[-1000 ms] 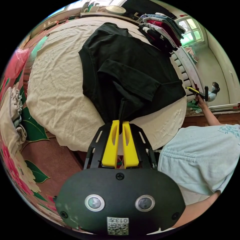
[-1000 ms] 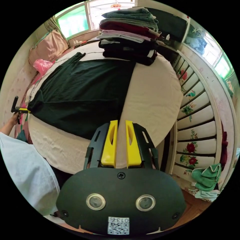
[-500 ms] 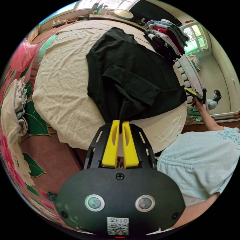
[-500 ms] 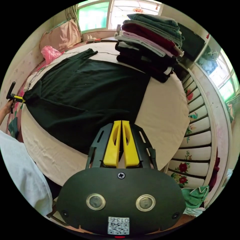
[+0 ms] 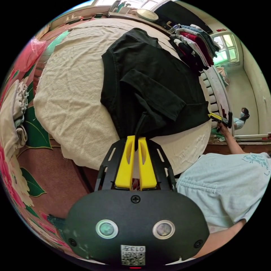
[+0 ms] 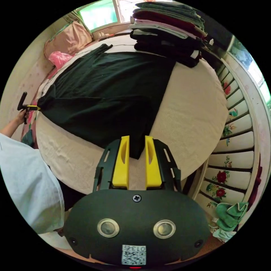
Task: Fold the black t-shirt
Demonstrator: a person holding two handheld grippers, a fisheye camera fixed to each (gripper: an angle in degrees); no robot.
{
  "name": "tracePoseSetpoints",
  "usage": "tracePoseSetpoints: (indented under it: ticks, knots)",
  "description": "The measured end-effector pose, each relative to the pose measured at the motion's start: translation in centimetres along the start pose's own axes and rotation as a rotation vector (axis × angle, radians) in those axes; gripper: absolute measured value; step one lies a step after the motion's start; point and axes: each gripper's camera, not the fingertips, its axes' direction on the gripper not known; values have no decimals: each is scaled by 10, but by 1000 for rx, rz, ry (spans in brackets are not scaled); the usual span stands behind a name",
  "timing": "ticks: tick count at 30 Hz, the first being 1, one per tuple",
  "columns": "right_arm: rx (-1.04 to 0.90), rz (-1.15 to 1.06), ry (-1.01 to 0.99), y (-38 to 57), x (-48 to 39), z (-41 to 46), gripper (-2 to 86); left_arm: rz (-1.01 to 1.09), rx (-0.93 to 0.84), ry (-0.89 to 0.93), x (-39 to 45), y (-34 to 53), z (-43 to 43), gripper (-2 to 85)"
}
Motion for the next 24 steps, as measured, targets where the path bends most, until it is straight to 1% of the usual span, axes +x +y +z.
tracePoseSetpoints:
  ticks: [5,7,10,16,18,23,24]
  knots:
    - [-28,-63,78,-6,-15,2,39,8,-11,-6,0,-1,-3,5]
    - [-21,-52,71,-6,-14,3,34,7,-9,-3,-1,0,-4,5]
    - [7,17,7,-8,-5,4,24,8,-3,1,-2,2,-6,5]
    - [-114,128,-127,-26,10,-13,9,84,-4,-40,10,2,-21,6]
    - [-107,202,-203,-25,18,-23,8,92,-2,-44,12,3,-24,6]
    - [-215,307,-263,-30,27,14,9,61,-45,-37,4,-1,-9,10]
    - [-181,333,-282,-32,29,14,10,56,-43,-32,3,-1,-9,11]
